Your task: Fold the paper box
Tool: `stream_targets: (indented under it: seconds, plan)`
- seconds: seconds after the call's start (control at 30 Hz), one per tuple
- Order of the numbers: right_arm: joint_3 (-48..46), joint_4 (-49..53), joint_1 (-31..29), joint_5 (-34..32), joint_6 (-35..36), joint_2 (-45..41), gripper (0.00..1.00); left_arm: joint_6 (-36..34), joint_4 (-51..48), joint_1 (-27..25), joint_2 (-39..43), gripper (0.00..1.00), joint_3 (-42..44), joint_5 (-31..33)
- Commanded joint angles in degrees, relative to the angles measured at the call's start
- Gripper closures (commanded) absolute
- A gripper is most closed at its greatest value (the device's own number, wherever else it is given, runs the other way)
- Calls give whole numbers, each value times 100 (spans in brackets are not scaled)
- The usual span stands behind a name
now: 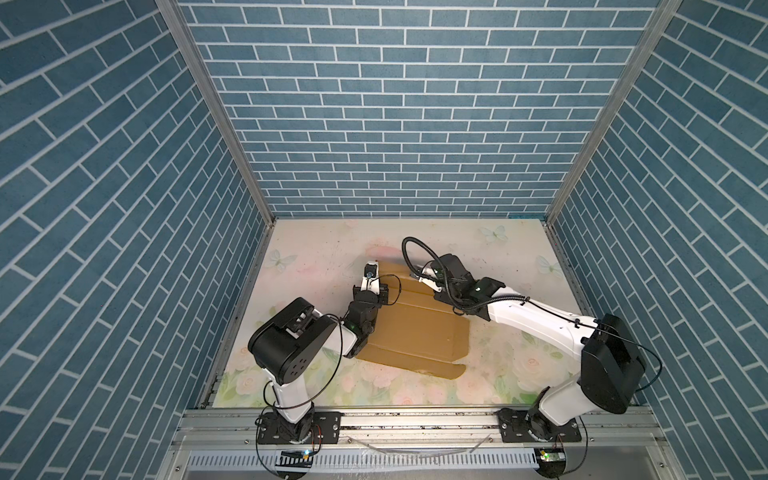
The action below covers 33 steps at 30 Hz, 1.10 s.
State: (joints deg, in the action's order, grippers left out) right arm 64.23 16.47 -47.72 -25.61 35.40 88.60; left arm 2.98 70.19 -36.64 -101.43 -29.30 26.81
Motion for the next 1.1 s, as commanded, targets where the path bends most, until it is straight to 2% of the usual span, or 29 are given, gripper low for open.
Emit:
stream_targets:
  seconds: [0.0,0.07,0.2,0.27,0.33,0.43,0.57,0.73,1.07]
  plan:
    - [241,283,-34,345,-411,-186,42,15,-181,17,188,100,92,295]
    - [327,570,-10,666,-776,-379,35,53,-295,16,228,100,99,423]
    - [236,822,189,1516,-1781,-1132,31,145,-489,12,298,100,89,611]
    - [140,854,606,2198,-2689,-1641,30,224,-598,17,351,100,95,768]
    - [25,873,1268,2842,-3917,-2016,31,268,-753,17,417,100,92,869]
    - [-152,1135,2156,3476,-5566,-2184,36,359,-1081,16,509,100,46,919]
    - [-30,1639,2423,3851,-6870,-1940,38,408,-916,8,507,100,141,758]
    - [146,1423,2426,4301,-7690,-1525,38,335,-712,-1,484,100,242,696]
    - [484,1170,2409,4612,-7634,-733,38,293,-615,-27,428,100,272,530]
